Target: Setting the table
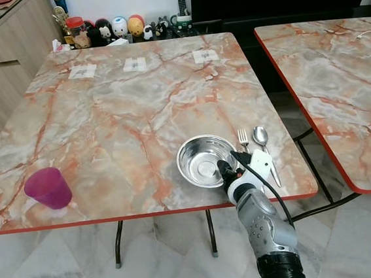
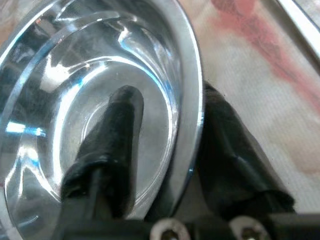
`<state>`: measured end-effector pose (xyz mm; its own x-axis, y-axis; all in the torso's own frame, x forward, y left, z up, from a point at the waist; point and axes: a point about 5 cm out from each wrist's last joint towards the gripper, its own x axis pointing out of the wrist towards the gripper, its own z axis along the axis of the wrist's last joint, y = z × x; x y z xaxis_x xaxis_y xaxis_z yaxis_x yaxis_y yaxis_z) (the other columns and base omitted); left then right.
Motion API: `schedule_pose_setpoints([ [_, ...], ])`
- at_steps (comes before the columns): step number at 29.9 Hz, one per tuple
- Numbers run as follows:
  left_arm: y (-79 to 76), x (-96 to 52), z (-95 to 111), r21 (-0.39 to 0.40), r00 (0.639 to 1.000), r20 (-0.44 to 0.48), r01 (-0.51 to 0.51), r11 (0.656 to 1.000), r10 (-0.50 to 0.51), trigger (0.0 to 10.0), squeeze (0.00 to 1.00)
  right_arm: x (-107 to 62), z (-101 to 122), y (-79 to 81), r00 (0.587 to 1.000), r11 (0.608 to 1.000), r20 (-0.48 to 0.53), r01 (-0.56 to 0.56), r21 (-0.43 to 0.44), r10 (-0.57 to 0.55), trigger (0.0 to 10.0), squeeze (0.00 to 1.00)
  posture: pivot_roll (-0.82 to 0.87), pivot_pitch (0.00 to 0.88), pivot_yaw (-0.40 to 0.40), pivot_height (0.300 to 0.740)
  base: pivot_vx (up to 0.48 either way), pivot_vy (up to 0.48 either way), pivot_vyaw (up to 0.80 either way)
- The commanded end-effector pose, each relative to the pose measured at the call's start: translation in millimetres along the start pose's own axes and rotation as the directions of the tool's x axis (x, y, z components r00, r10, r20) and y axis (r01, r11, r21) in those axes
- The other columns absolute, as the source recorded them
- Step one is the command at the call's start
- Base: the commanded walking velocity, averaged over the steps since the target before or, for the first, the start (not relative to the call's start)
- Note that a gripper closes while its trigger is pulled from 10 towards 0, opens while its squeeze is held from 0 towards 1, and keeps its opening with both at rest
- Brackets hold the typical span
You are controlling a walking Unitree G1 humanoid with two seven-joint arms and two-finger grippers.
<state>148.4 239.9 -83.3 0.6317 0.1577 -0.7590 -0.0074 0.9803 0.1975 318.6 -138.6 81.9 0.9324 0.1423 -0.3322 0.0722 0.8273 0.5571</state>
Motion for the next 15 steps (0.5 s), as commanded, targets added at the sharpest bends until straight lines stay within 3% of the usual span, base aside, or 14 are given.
schedule_pose_setpoints([
  [1, 2.3, -2.0, -8.5, 0.006, 0.999, -0.045, -0.007, 1.000, 0.007, 10.0, 0.00, 0.2, -4.2, 0.4, 1.000, 1.000, -0.012, 0.004, -0.001, -0.004, 0.0, 0.00, -0.06, 0.079, 0.024, 0.740, 0.000, 0.000, 0.00],
  [11, 2.1, -2.3, -9.0, 0.017, 0.999, -0.044, -0.004, 1.000, 0.005, 10.0, 0.00, 0.1, -10.4, 6.7, 1.000, 1.000, -0.013, -0.005, 0.018, 0.006, 0.0, 0.00, -0.06, 0.069, 0.025, 0.740, 0.000, 0.000, 0.00],
  [15, 2.2, -2.2, -8.7, 0.018, 0.999, -0.043, -0.004, 1.000, 0.005, 10.0, 0.00, -1.5, -2.3, 7.1, 0.996, 0.998, 0.088, 0.011, 0.065, -0.017, 0.0, 0.00, -0.06, 0.073, 0.023, 0.740, 0.000, 0.000, 0.00],
])
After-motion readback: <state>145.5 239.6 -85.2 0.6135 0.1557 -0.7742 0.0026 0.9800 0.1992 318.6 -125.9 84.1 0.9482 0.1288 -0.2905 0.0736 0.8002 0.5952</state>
